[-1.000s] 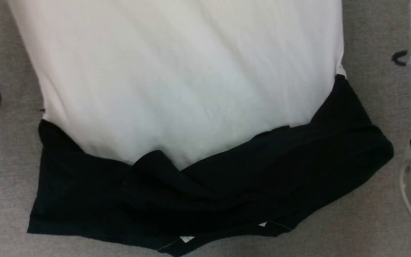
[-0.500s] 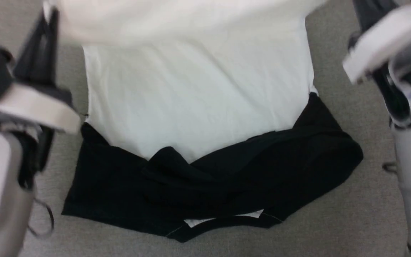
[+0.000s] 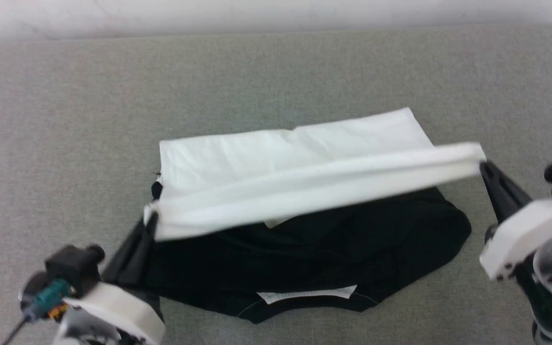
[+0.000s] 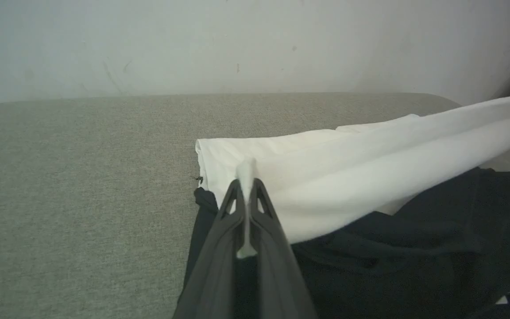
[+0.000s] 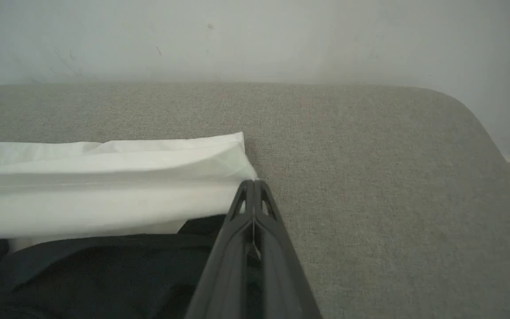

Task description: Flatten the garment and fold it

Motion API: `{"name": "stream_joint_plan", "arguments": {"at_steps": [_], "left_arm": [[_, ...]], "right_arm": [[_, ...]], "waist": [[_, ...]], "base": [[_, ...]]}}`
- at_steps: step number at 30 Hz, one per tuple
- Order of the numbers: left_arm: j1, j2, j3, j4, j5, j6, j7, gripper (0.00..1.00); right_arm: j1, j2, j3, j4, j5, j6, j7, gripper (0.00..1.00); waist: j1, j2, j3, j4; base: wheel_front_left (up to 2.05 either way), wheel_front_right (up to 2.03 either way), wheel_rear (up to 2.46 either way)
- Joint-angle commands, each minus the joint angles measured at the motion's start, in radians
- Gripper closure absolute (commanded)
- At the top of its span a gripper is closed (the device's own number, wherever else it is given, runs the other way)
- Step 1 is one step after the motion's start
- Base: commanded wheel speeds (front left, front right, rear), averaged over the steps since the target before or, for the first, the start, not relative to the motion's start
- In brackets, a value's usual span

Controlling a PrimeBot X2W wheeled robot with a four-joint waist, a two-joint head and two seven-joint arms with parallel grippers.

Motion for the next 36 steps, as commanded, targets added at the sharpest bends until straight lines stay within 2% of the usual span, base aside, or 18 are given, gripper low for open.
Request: {"name": "stream_joint_plan", "arguments": {"at_steps": [1, 8, 16, 17, 18, 19, 25, 28, 32, 36], "left_arm": [[0.026, -0.009, -0.009, 0.011, -0.005, 0.006, -0.012, 1.0], [0.115, -0.062, -0.039, 0.089, -0.028, 0.019, -0.054, 1.0], [0.136, -0.092, -0.077, 0.218, -0.044, -0.009, -0.078, 1.0], [0.136, -0.097, -0.08, 0.23, -0.05, -0.013, -0.077, 0.58], [0.136, -0.102, -0.081, 0.241, -0.059, -0.016, -0.074, 0.06], [0.136, -0.106, -0.079, 0.249, -0.066, -0.017, -0.075, 0.0], [0.144, -0.107, -0.053, 0.26, -0.073, -0.009, -0.125, 0.0], [0.144, -0.108, -0.03, 0.251, -0.071, 0.0, -0.164, 0.0], [0.134, -0.118, 0.008, 0.223, -0.046, 0.021, -0.208, 0.0], [0.096, -0.147, 0.037, 0.208, -0.021, 0.02, -0.225, 0.0]], "right_arm": [[0.039, 0.014, -0.021, -0.015, -0.007, -0.002, 0.002, 1.0], [0.196, 0.053, -0.077, -0.002, -0.031, -0.002, -0.007, 1.0], [0.252, 0.057, -0.031, 0.123, -0.026, -0.002, -0.049, 1.0], [0.254, 0.057, -0.023, 0.139, -0.022, -0.002, -0.049, 1.0], [0.258, 0.058, -0.014, 0.153, -0.021, -0.002, -0.045, 0.19], [0.263, 0.058, -0.011, 0.163, -0.019, -0.002, -0.038, 0.0], [0.298, 0.058, -0.022, 0.171, -0.016, -0.002, -0.001, 0.0], [0.317, 0.058, -0.064, 0.14, 0.028, -0.002, -0.001, 0.0], [0.304, 0.058, -0.127, 0.082, 0.043, -0.002, -0.054, 0.0], [0.252, 0.058, -0.152, 0.095, 0.078, -0.002, -0.133, 0.0]], "waist": [[0.0004, -0.0002, -0.039, 0.017], [0.0004, -0.0002, -0.059, 0.018], [0.0004, -0.0002, -0.07, 0.012], [0.0004, -0.0002, -0.075, 0.012], [0.0004, -0.0002, -0.079, 0.012], [0.0004, -0.0002, -0.083, 0.013], [0.0004, -0.0002, -0.118, 0.028], [0.0004, -0.0002, -0.134, 0.042], [0.0004, -0.0002, -0.147, 0.05], [0.0004, -0.0002, -0.155, 0.059]], "base": [[0.0, 0.0, 0.0], [0.0, 0.0, 0.0], [0.0, 0.0, 0.0], [0.0, 0.0, 0.0], [0.0, 0.0, 0.0], [0.0, 0.0, 0.0], [0.0, 0.0, 0.0], [0.0, 0.0, 0.0], [0.0, 0.0, 0.0], [0.0, 0.0, 0.0]]}}
